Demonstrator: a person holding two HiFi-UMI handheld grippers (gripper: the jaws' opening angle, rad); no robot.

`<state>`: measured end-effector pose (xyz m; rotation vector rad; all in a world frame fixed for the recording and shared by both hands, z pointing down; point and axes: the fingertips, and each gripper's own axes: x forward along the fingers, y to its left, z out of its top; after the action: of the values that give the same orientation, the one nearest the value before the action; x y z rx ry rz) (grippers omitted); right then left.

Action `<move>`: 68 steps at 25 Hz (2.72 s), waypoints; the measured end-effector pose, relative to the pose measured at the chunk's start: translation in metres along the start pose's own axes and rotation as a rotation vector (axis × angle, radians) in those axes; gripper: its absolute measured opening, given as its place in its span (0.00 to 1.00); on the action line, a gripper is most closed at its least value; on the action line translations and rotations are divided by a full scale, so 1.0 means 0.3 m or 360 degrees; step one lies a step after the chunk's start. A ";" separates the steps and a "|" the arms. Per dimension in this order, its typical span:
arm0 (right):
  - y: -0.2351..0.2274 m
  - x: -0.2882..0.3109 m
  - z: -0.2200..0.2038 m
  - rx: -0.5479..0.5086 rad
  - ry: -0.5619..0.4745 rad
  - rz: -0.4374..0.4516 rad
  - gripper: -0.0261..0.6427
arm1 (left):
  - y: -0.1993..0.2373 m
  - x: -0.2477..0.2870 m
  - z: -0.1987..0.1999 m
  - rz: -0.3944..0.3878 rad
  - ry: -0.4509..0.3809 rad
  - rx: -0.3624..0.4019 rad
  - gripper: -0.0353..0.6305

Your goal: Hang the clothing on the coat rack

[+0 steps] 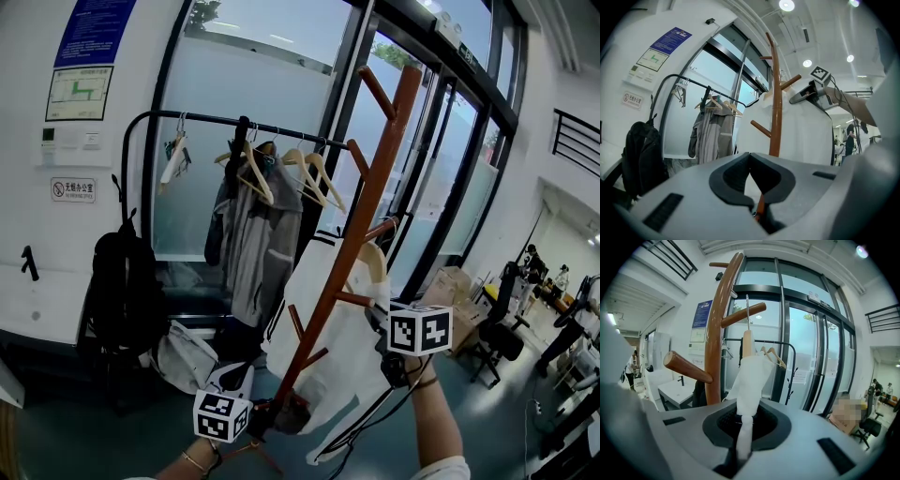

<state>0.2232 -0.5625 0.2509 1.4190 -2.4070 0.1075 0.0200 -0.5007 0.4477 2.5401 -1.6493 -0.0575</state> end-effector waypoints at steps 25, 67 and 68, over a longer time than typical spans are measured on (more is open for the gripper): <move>0.062 0.049 -0.074 -0.0013 0.0059 0.0034 0.10 | 0.025 -0.010 -0.031 0.0002 0.0021 -0.0042 0.07; 0.146 -0.039 -0.061 -0.0283 -0.0009 -0.0078 0.39 | -0.040 -0.068 -0.003 -0.0172 0.0008 0.0000 0.06; 0.153 -0.051 -0.059 -0.0291 -0.0011 -0.0090 0.40 | -0.046 -0.076 0.000 -0.0184 0.0006 0.0002 0.06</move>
<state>0.1950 -0.5229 0.2673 1.4035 -2.3128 -0.1285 0.0232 -0.4742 0.4455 2.6327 -1.5000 -0.0614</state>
